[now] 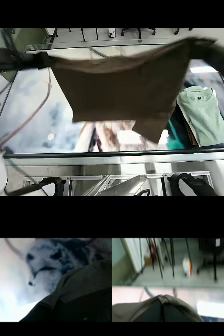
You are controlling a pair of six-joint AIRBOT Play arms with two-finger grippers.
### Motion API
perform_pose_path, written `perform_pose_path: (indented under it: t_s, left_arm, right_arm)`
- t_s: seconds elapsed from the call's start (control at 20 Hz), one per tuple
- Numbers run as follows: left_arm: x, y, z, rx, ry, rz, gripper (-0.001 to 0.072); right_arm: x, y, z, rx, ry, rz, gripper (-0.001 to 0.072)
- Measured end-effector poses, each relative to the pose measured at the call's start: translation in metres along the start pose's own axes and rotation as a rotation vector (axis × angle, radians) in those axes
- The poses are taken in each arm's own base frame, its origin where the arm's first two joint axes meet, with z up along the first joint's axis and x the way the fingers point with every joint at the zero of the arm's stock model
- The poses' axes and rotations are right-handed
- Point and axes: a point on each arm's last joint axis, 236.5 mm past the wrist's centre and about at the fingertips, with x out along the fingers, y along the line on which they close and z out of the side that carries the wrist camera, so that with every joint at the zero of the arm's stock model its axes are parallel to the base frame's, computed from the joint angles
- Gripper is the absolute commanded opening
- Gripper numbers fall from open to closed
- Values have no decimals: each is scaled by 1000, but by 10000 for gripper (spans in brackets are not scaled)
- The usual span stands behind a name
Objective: Fold the shirts.
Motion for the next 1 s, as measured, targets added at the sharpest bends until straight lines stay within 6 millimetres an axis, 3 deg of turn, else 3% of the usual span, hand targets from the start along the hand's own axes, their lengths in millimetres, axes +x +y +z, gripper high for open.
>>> perform_pose_path:
  t_s: [0.15, 0.3, 0.35, 0.45, 0.55, 0.65, 0.8, 0.9, 1.0]
  left_arm:
    - [-97, -110, 46, 215, -246, -103, 15]
    - [-200, -187, 62, 368, -478, -131, 15]
    - [-234, -204, 63, 402, -554, -113, 15]
    - [-284, -217, 62, 412, -659, -55, 15]
    - [-311, -211, 57, 397, -700, 28, 15]
    - [-314, -192, 53, 372, -679, 113, 15]
    - [-276, -140, 42, 298, -515, 244, 15]
    - [-229, -96, 27, 236, -354, 311, 15]
    - [-167, -46, -1, 168, -165, 361, 15]
  right_arm:
    - [-99, 56, 92, -131, -261, 41, 19]
    - [-201, 96, 148, -228, -488, 44, 19]
    - [-230, 105, 159, -256, -552, 38, 19]
    - [-274, 117, 174, -290, -650, 25, 20]
    - [-297, 122, 181, -310, -702, 12, 20]
    - [-293, 121, 179, -316, -690, 11, 18]
    - [-243, 106, 155, -262, -560, 28, 18]
    - [-180, 82, 111, -173, -392, 33, 18]
    - [-121, 53, 48, -76, -213, 18, 18]
